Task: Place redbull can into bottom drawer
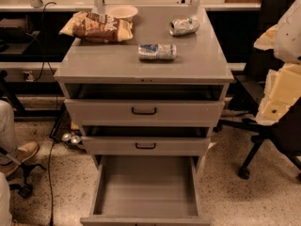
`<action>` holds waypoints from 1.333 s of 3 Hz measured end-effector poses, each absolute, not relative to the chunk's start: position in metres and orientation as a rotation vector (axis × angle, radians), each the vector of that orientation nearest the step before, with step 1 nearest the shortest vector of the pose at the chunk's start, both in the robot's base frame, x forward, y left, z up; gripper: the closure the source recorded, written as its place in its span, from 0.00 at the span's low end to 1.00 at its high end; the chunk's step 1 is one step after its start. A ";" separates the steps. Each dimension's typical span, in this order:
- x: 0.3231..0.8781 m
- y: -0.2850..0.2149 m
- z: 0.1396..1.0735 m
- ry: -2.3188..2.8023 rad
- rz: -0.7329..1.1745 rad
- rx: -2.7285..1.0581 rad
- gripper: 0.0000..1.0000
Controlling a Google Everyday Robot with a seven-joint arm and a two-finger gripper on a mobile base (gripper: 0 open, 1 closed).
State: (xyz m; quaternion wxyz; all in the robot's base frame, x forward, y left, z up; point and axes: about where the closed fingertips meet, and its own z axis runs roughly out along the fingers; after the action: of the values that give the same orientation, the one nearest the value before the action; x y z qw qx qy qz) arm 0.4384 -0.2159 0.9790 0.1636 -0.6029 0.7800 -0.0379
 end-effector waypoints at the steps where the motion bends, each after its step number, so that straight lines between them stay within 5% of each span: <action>1: 0.444 -0.214 0.979 2.212 -0.104 -1.716 0.00; 4: 0.608 -0.129 0.961 1.956 0.093 -1.574 0.00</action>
Offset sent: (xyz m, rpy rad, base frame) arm 0.0733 0.0244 -0.0040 0.1199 -0.0755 0.0632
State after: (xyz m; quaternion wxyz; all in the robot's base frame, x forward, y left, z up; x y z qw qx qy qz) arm 0.6080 -0.1291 0.9606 0.3093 -0.5957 0.7404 0.0353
